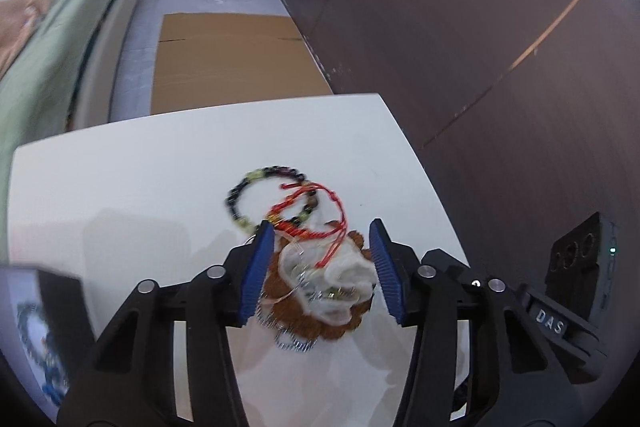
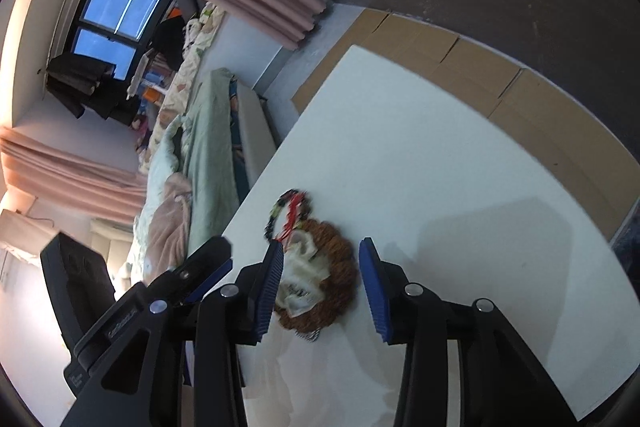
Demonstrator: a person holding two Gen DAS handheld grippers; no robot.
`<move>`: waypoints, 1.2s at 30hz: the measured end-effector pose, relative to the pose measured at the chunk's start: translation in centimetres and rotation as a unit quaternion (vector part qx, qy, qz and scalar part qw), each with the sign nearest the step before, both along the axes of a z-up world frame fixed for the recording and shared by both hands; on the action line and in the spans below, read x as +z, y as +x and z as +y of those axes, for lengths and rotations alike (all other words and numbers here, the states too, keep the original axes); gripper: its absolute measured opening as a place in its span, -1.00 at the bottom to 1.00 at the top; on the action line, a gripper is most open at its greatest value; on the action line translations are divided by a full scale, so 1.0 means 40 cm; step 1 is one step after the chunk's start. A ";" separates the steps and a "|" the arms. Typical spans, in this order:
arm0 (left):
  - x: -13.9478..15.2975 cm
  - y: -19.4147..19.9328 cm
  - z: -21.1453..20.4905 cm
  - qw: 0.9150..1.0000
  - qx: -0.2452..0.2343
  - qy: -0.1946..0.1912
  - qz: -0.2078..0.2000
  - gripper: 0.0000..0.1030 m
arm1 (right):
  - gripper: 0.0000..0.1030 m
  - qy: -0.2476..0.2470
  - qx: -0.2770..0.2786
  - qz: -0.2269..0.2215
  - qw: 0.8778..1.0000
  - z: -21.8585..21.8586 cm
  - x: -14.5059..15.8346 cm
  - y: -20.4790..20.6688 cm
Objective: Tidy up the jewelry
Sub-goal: 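Grasp the red string bracelet with the left tool while the right tool grasps the white cloth piece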
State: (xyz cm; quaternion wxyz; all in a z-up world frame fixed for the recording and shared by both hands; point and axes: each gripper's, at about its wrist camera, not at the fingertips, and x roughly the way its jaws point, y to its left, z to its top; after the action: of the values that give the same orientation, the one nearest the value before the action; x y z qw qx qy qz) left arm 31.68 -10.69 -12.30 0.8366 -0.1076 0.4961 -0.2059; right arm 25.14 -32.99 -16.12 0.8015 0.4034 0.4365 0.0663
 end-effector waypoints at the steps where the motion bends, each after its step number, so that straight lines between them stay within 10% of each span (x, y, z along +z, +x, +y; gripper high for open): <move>1: -0.002 0.007 -0.011 1.000 -0.007 0.006 0.001 -0.05 | -0.24 0.001 -0.003 0.002 1.000 -0.004 -0.003 0.001; 12: -0.048 0.045 -0.142 0.993 -0.063 0.104 0.000 -0.05 | -0.23 -0.015 -0.065 0.017 0.998 -0.069 -0.031 -0.020; 16: -0.066 0.046 -0.145 0.990 -0.053 0.127 -0.005 -0.70 | -0.22 -0.016 -0.063 0.013 0.998 -0.072 -0.030 -0.024; 36: 0.014 -0.018 0.052 0.999 0.031 -0.041 -0.013 -0.93 | -0.25 0.016 0.036 -0.021 0.999 0.012 -0.003 0.033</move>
State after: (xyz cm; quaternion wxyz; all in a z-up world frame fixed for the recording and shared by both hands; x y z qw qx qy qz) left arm 30.96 -8.63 -11.74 0.8440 -0.1542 0.4726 -0.2013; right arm 26.47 -32.51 -16.23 0.8010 0.3989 0.4324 0.1111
